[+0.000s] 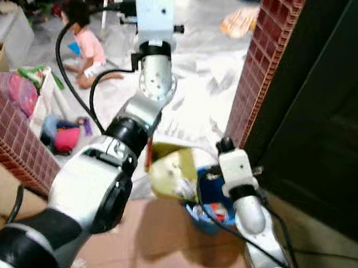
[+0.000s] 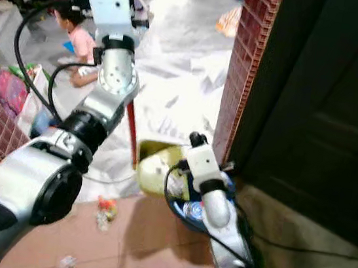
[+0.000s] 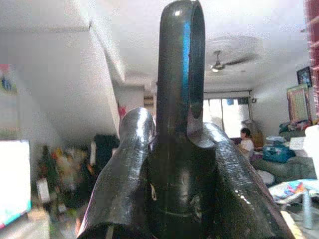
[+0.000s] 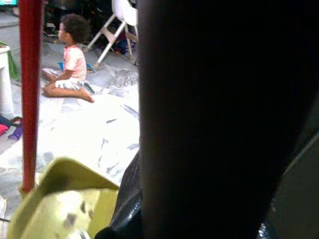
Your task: Sweep floor
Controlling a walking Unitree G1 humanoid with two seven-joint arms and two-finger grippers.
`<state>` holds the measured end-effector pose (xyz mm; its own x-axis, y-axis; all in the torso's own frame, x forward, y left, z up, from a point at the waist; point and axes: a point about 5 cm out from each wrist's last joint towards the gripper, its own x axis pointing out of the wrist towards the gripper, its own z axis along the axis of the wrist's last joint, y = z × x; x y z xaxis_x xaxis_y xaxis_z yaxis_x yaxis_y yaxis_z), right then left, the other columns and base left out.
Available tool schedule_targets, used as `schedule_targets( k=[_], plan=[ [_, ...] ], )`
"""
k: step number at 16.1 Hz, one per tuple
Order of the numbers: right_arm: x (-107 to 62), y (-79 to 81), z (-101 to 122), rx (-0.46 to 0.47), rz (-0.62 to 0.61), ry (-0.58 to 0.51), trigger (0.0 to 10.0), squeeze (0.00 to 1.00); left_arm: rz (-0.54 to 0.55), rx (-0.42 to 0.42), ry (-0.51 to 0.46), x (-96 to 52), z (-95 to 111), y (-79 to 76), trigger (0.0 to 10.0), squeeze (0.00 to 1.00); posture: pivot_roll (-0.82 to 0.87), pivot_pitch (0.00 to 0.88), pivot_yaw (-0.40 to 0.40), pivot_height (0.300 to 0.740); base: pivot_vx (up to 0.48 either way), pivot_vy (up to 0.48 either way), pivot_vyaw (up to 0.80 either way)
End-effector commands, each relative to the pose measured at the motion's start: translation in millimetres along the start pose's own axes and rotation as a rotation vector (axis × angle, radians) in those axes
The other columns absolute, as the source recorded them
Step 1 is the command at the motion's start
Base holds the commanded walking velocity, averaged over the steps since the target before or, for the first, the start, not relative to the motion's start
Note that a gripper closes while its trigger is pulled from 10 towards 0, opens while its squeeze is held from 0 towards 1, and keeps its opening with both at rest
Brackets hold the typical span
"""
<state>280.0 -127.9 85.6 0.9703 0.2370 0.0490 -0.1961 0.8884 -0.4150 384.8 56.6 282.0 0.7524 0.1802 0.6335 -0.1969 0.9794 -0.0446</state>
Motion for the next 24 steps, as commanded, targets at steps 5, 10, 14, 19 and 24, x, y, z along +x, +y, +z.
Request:
schedule_targets(
  k=[5, 10, 14, 19, 24],
  plan=[
    [1.3, -1.0, 5, -0.009, -0.008, -0.024, 10.0, 0.00, -0.047, 0.002, -0.082, -17.6, 8, -21.4, 10.0, 0.00, -0.18, 0.000, 0.113, 0.740, 0.000, 0.000, 0.00],
    [2.5, -1.0, 5, -0.006, -0.015, -0.028, 10.0, 0.00, -0.364, -0.183, -0.133, -51.3, 21, -62.9, 10.0, 0.00, -0.18, 0.000, 0.121, 0.740, 0.000, 0.000, 0.00],
    [6.7, -1.7, 6, -0.003, -0.018, -0.033, 10.0, 0.00, -0.751, -0.286, -0.332, -86.6, 51, -94.3, 10.0, 0.00, -0.16, 0.000, 0.115, 0.740, 0.000, 0.000, 0.00],
    [11.9, 1.1, 8, 0.000, -0.006, -0.042, 10.0, 0.00, -0.845, -0.321, -0.388, -79.7, 61, -87.2, 10.0, 0.00, -0.14, 0.000, 0.107, 0.740, 0.000, 0.000, 0.00],
    [13.6, 2.5, 7, -0.002, 0.002, -0.046, 10.0, 0.00, -0.512, -0.314, -0.258, -34.2, 53, -48.5, 10.0, 0.00, -0.14, 0.000, 0.100, 0.740, 0.000, 0.000, 0.00]
  ],
)
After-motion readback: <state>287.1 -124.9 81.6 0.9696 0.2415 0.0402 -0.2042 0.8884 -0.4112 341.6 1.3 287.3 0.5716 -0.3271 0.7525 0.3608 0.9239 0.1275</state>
